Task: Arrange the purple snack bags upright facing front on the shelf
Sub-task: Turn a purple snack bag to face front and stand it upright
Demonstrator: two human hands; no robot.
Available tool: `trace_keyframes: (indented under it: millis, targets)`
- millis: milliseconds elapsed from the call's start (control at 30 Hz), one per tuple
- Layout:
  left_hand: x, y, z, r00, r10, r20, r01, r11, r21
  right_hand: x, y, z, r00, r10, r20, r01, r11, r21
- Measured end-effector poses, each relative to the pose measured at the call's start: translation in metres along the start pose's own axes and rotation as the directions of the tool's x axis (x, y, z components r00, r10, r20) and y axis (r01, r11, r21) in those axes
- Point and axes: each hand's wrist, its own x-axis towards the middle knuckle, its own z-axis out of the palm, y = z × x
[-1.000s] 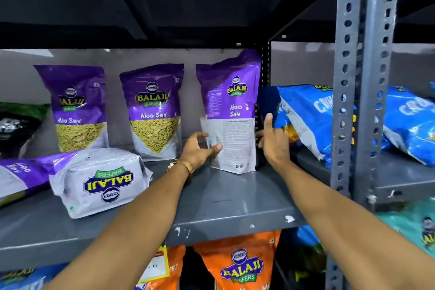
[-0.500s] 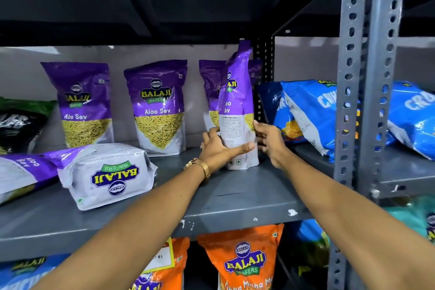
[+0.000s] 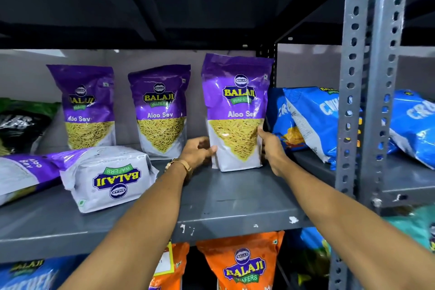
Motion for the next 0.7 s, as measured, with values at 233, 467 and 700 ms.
trace_keyframes:
  millis: [233, 467, 700]
  targets:
    - [-0.009, 0.016, 0.01, 0.994, -0.109, 0.025, 0.111, 0.985, -0.131, -0.005, 0.004, -0.01, 0.99, -0.137, -0.031, 0.125, 0.958, -0.259]
    - [-0.03, 0.025, 0.007, 1.0, -0.009, 0.02, 0.005, 0.98, 0.201, -0.035, -0.011, -0.022, 0.962, -0.257, -0.089, 0.183, 0.853, -0.489]
    - [-0.061, 0.034, 0.006, 0.996, 0.075, 0.045, -0.083, 0.974, 0.21, -0.074, -0.011, -0.048, 0.952, -0.301, -0.059, 0.231, 0.831, -0.506]
